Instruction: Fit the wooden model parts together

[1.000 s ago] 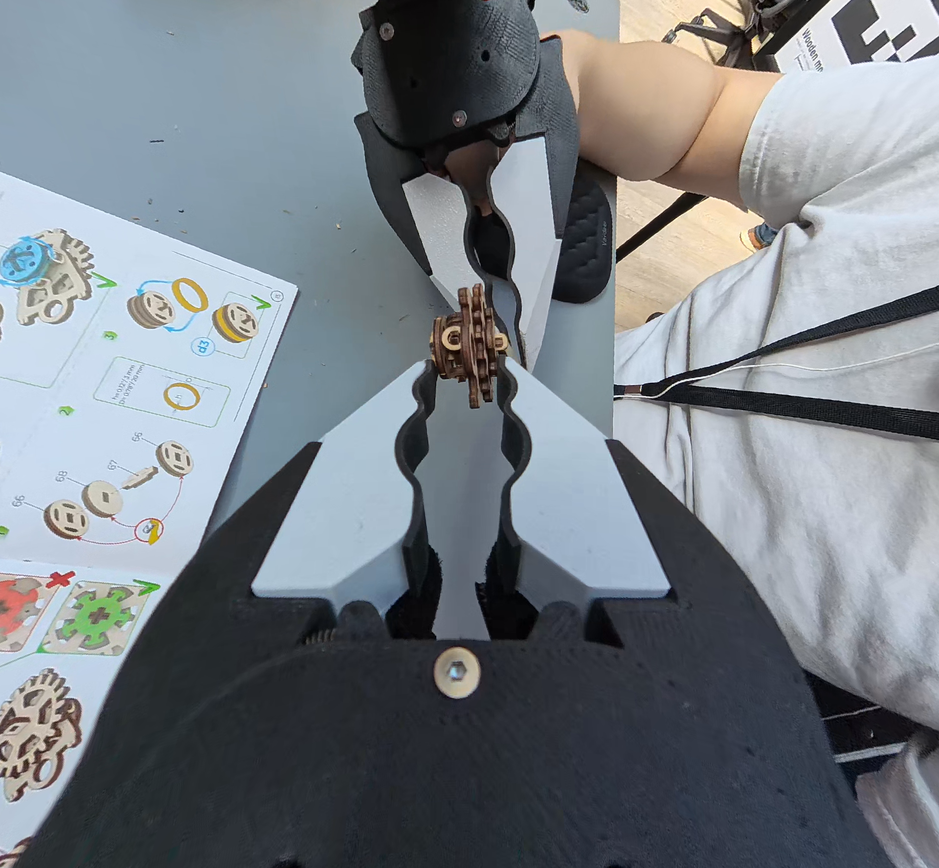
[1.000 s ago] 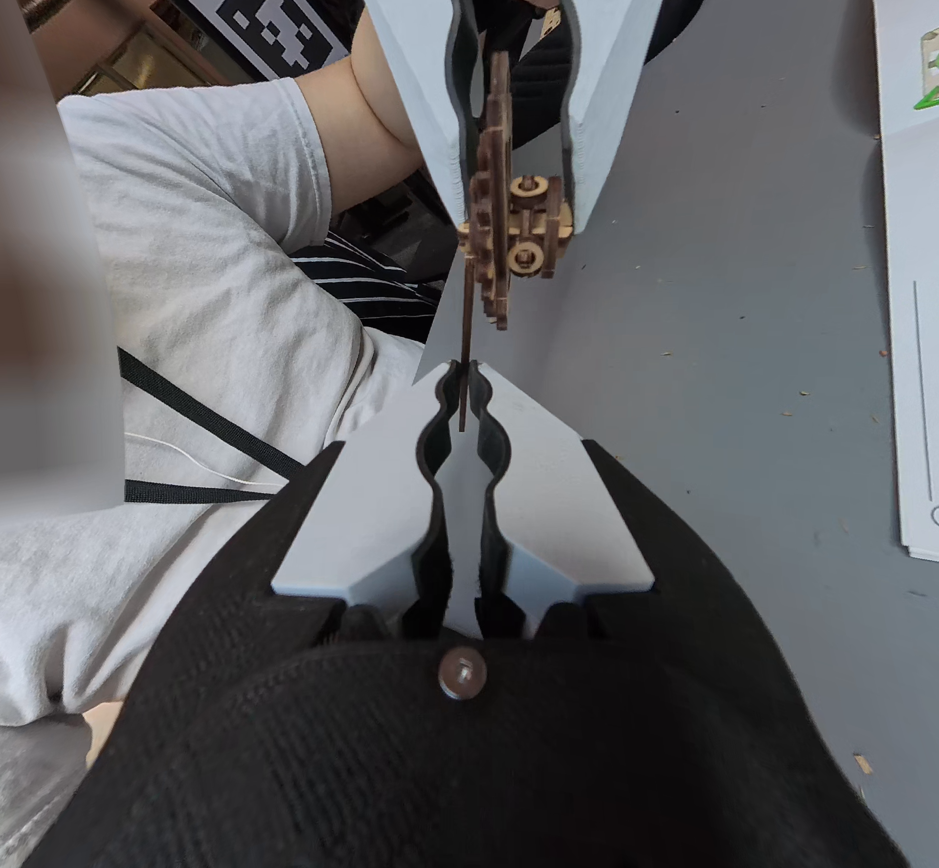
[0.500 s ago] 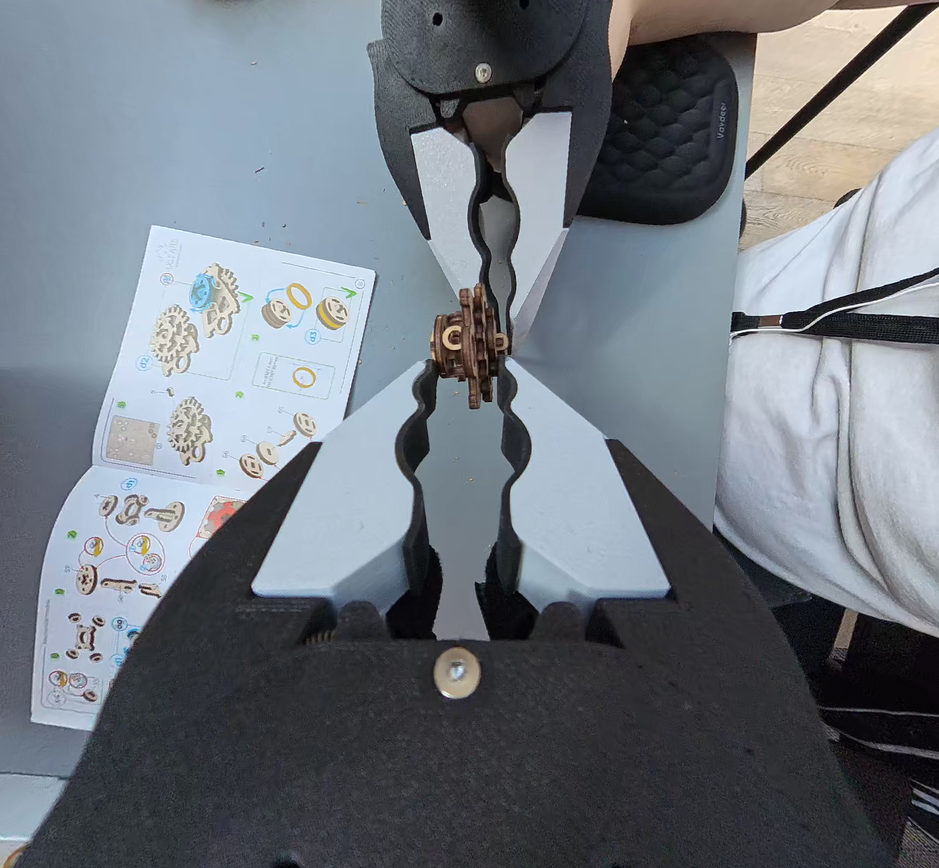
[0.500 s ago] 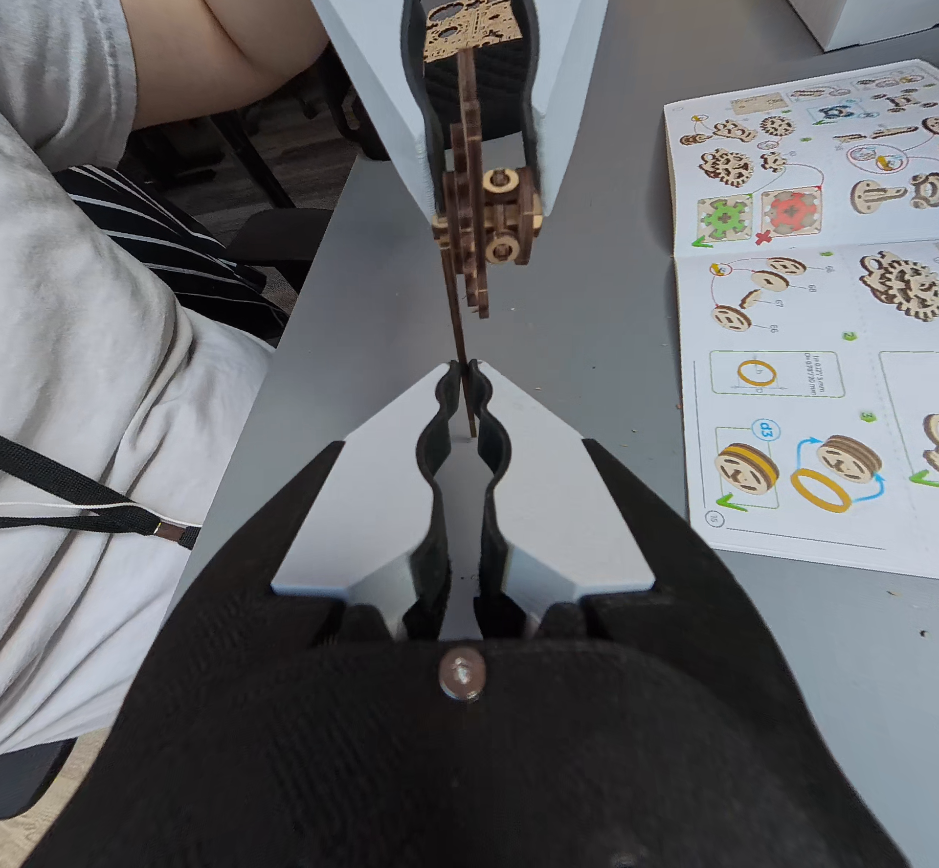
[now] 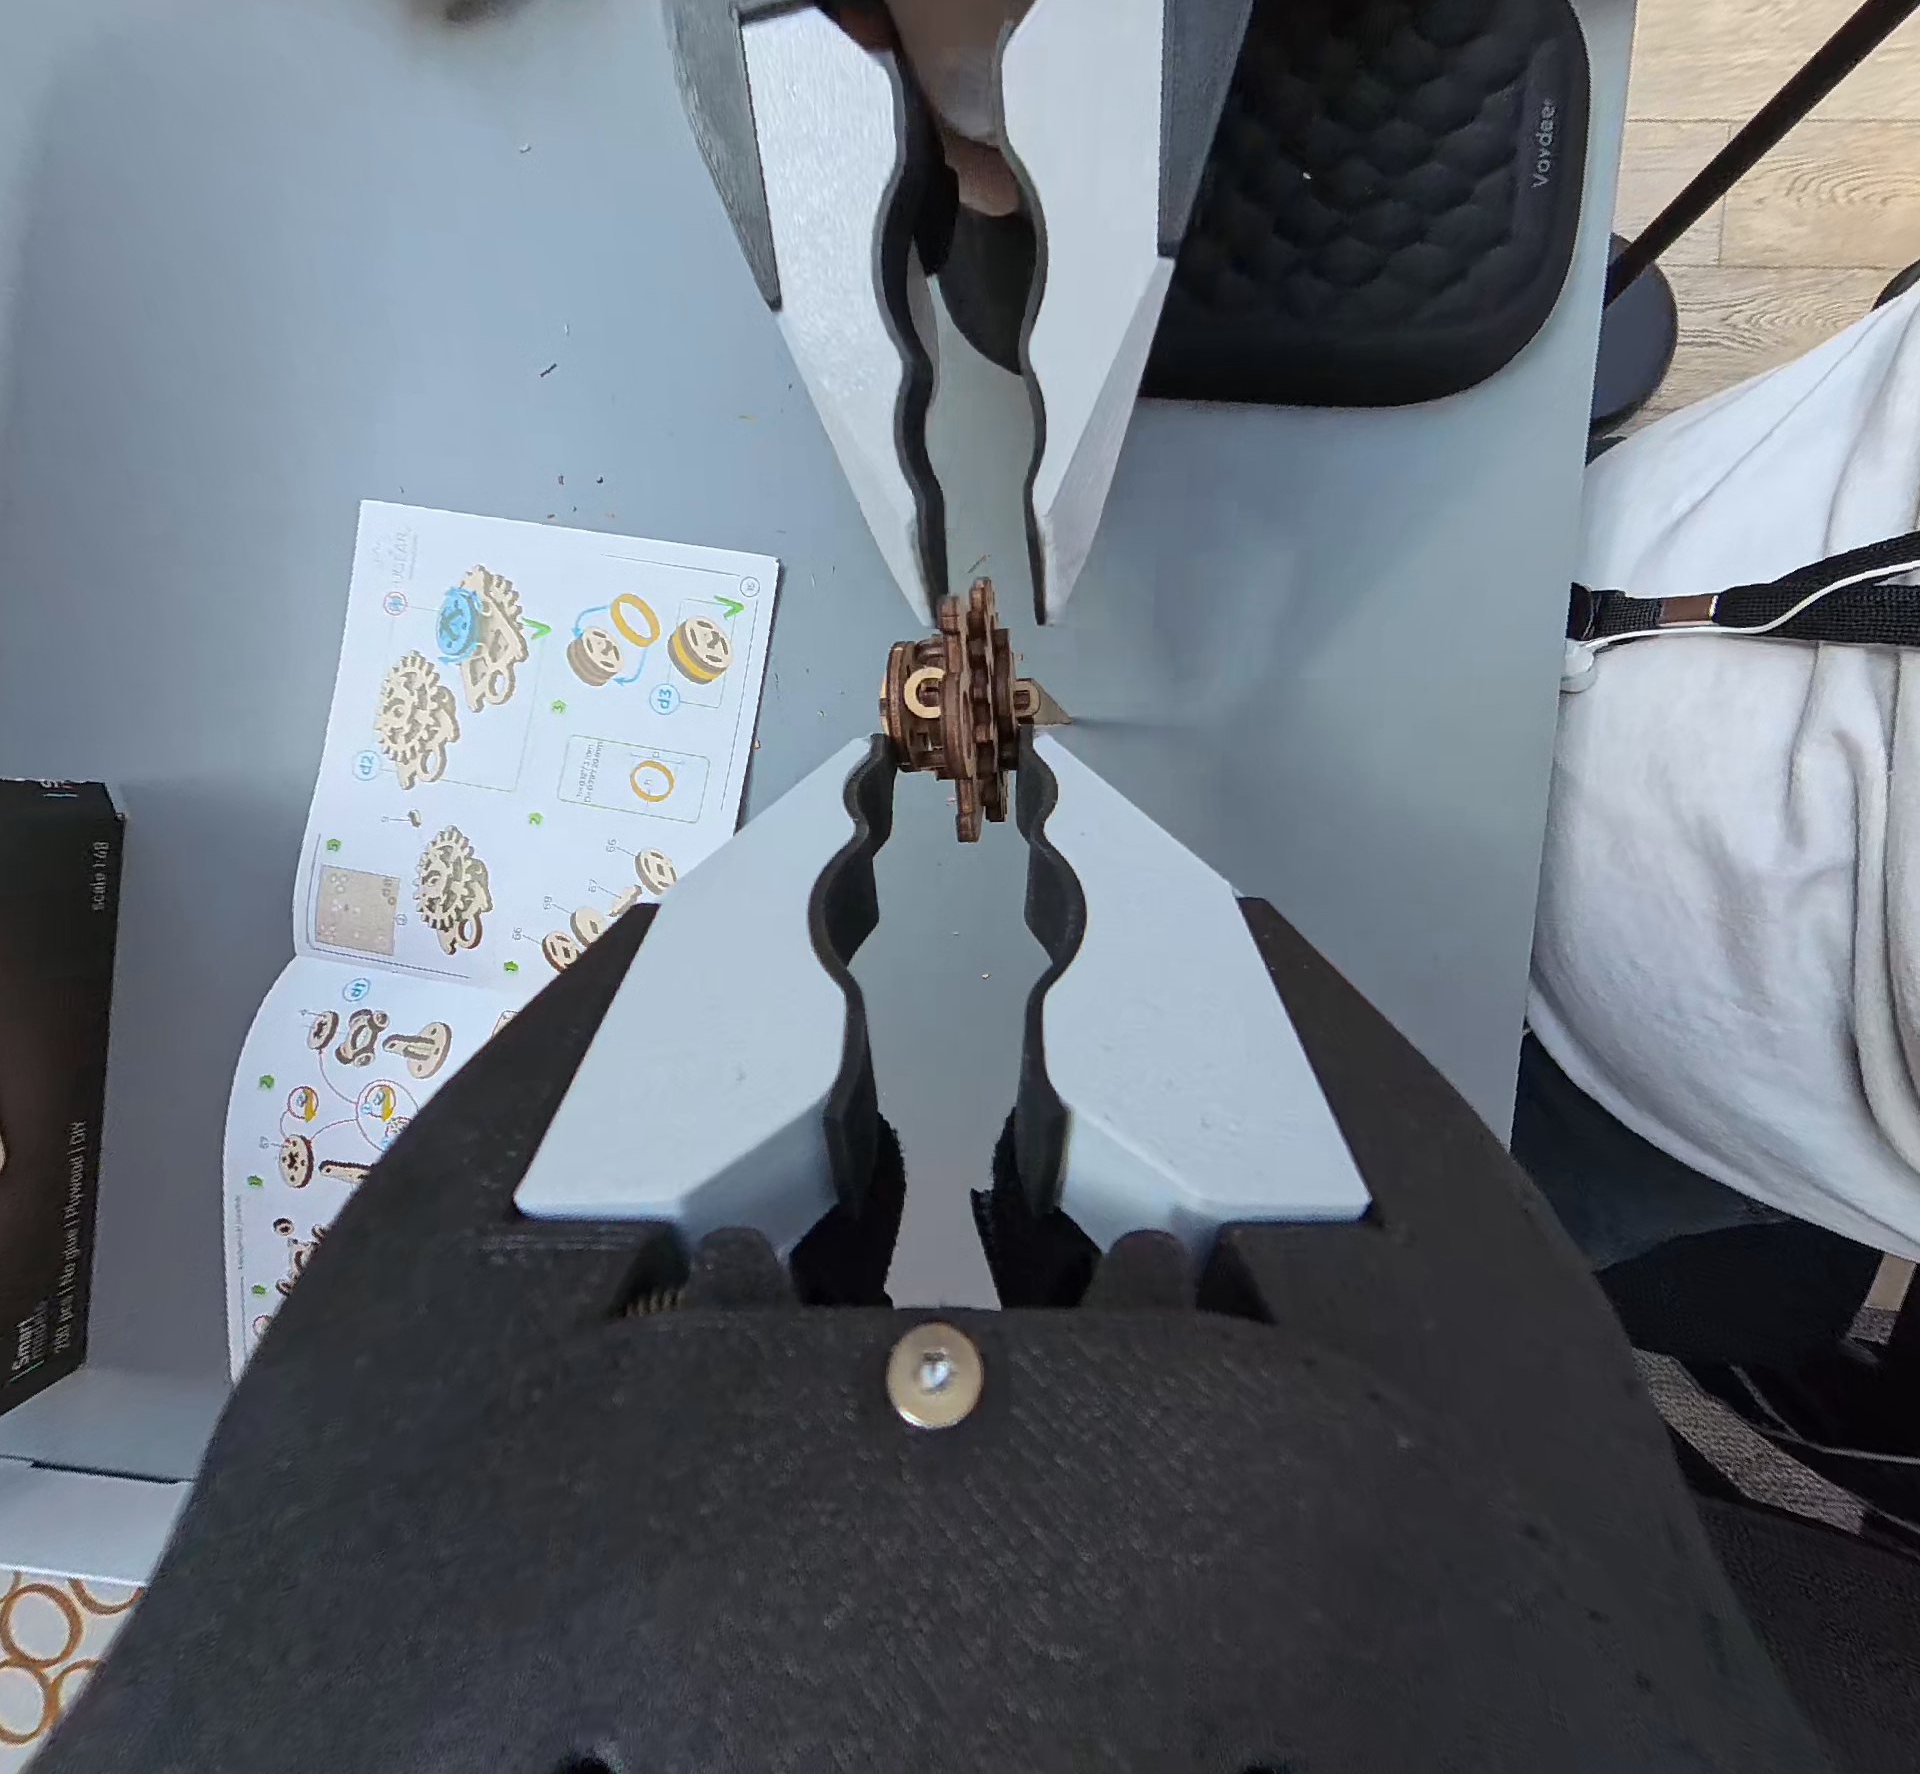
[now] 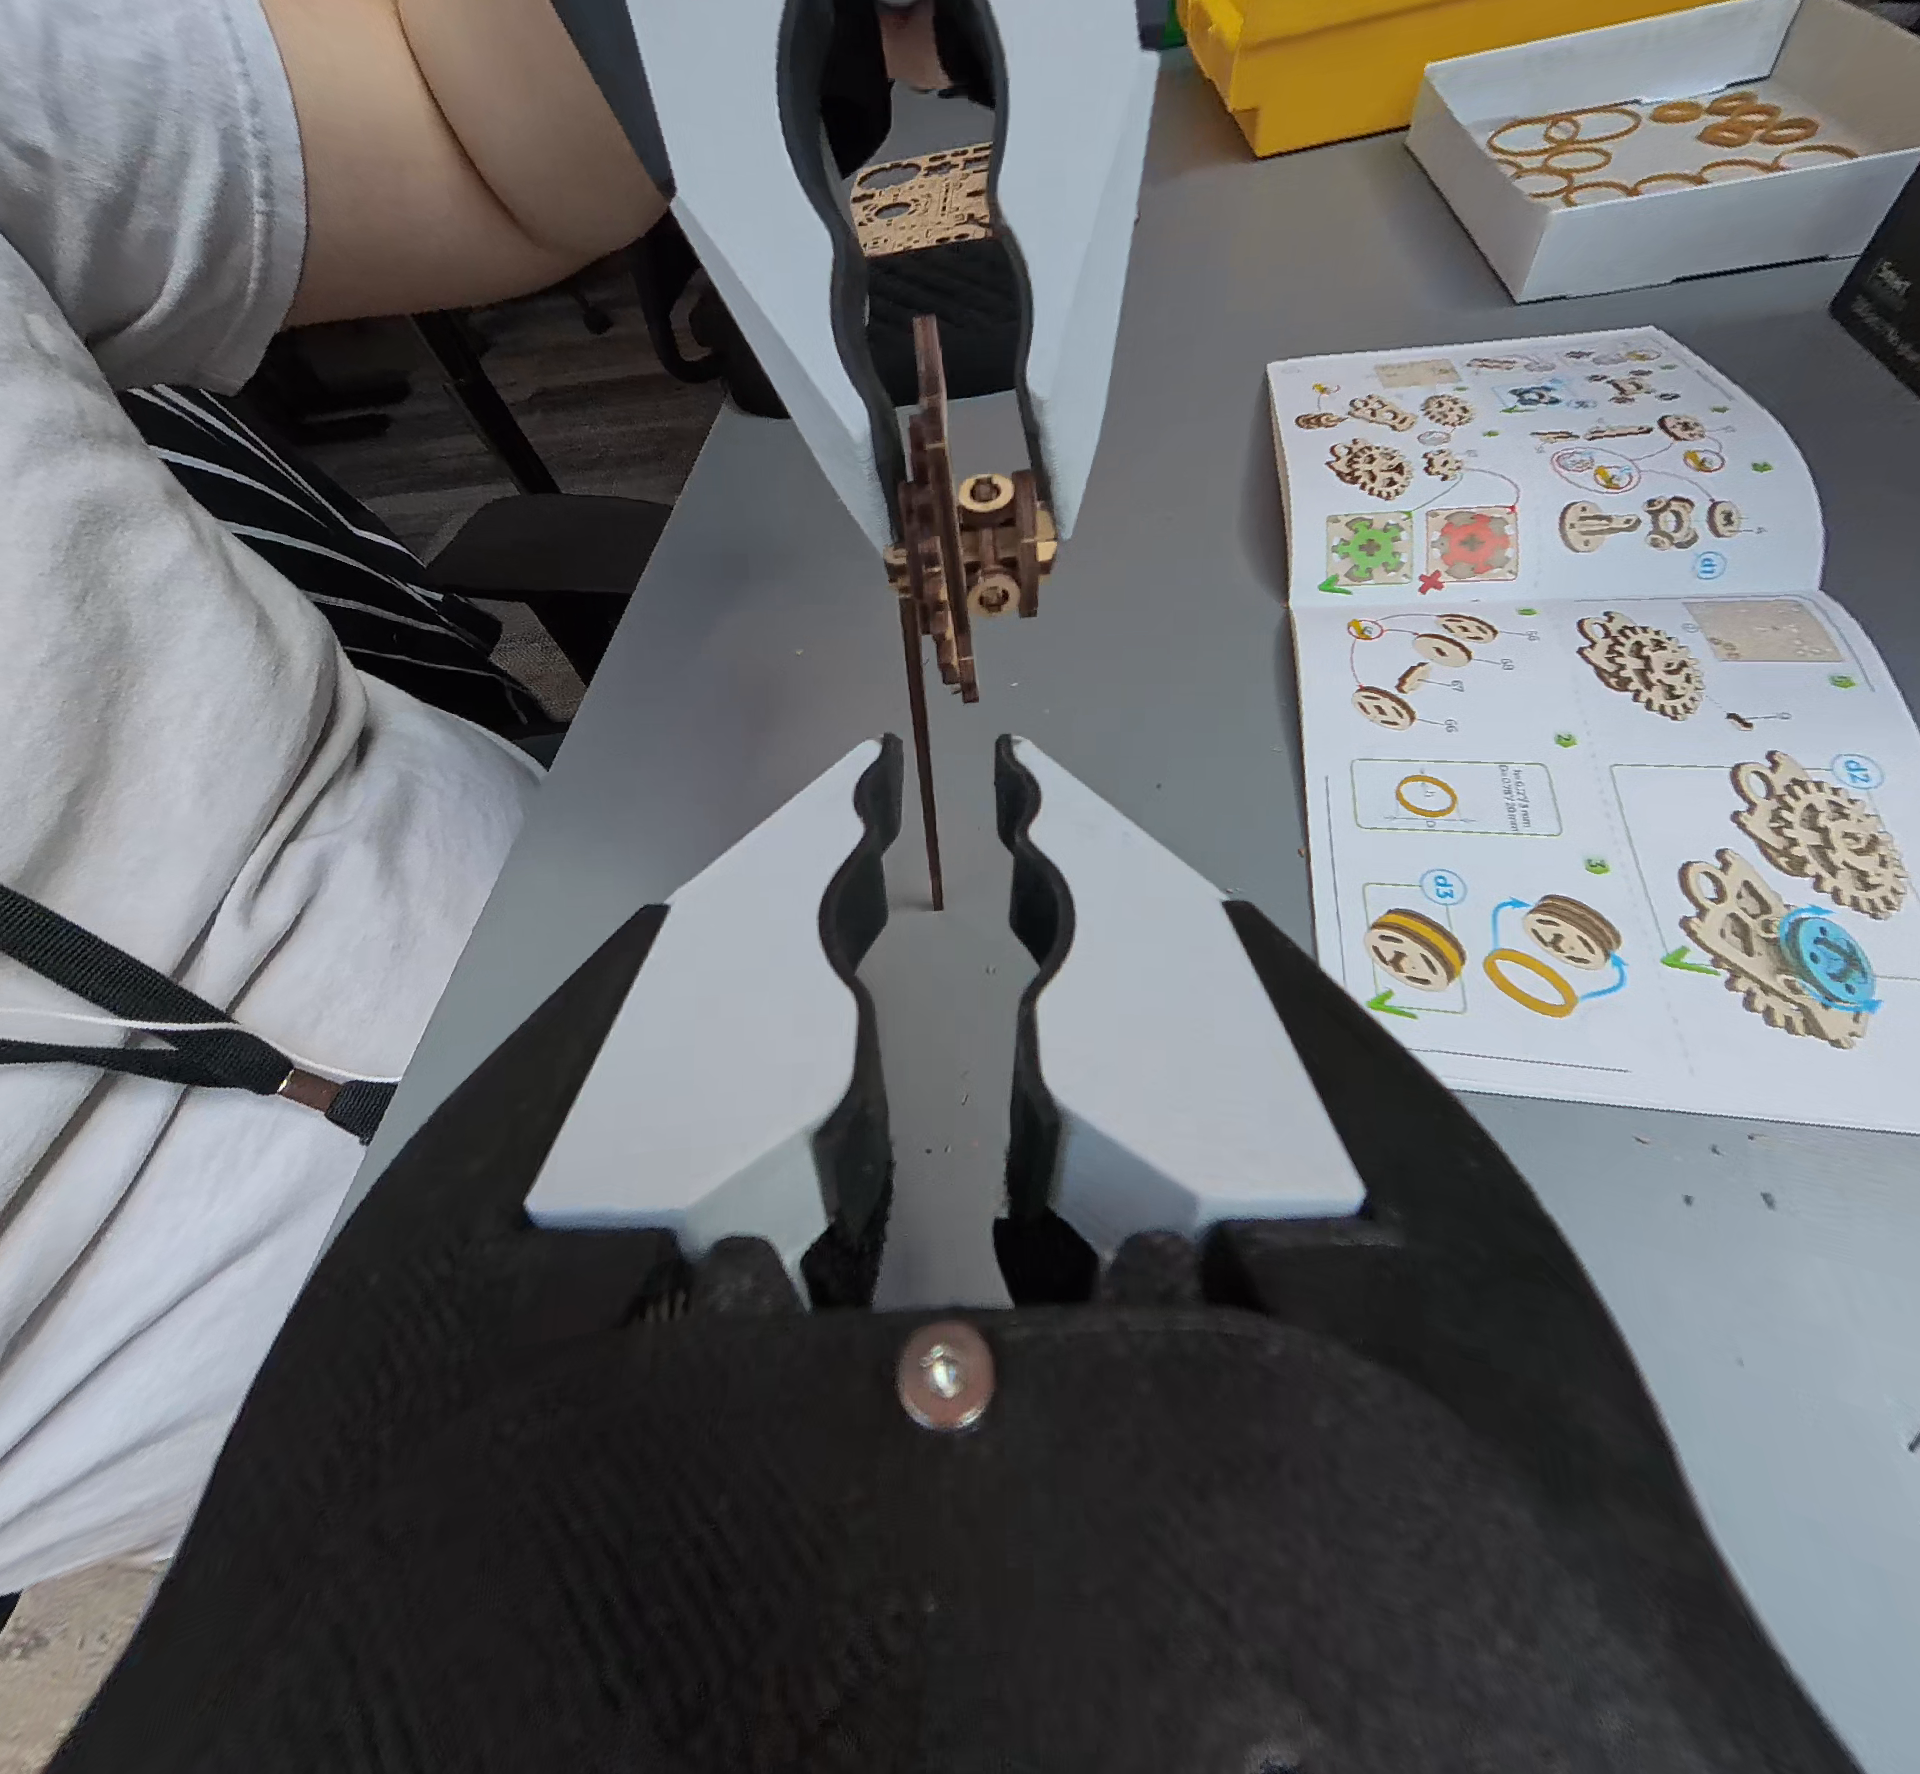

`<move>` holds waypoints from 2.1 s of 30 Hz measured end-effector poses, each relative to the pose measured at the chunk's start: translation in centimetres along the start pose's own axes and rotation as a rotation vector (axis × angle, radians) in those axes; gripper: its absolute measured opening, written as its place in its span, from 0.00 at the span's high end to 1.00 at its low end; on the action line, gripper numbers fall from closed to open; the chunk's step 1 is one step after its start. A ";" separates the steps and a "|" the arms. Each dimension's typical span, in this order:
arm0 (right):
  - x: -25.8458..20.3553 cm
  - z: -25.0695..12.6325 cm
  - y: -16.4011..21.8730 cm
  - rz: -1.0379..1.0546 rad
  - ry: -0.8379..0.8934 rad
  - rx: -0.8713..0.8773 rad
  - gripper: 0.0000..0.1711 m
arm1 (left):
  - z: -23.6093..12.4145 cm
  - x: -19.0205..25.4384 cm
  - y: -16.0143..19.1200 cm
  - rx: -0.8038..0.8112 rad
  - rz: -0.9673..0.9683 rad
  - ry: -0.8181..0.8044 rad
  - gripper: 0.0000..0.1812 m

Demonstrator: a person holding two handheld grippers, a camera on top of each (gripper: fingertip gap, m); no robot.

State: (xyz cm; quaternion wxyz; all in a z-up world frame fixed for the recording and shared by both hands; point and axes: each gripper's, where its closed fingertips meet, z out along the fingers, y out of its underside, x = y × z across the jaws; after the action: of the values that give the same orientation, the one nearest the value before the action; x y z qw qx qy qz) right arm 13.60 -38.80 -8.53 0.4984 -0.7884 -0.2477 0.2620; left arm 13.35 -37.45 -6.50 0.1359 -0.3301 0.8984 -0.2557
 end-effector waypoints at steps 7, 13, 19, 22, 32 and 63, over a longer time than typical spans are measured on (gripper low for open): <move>0.1 -1.7 -4.0 -0.197 0.171 0.052 0.82 | 0.1 0.3 -0.3 -0.015 0.018 -0.009 0.88; 0.0 -0.8 -3.7 -0.187 0.155 0.028 0.88 | 0.1 0.4 -0.3 -0.027 0.025 -0.014 0.88; -0.1 -0.7 -3.5 -0.181 0.156 0.024 0.88 | 0.2 0.5 -0.5 -0.023 0.038 -0.013 0.88; -0.3 -0.7 -3.5 -0.168 0.140 0.028 0.88 | 0.2 0.7 -0.6 -0.011 0.032 0.002 0.88; 0.0 -0.7 -3.5 -0.154 0.158 0.088 0.88 | 0.1 0.5 -0.8 0.299 -0.108 0.026 0.89; 0.8 -1.6 -3.4 -0.192 0.228 0.082 0.88 | 3.8 1.7 -0.7 0.637 -0.213 0.058 1.00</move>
State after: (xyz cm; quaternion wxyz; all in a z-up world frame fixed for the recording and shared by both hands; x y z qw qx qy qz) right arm 14.81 -38.06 -5.00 0.5778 -0.7648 -0.2529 0.1317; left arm 13.99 -40.41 -9.41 0.1791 -0.3557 0.7372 -0.5459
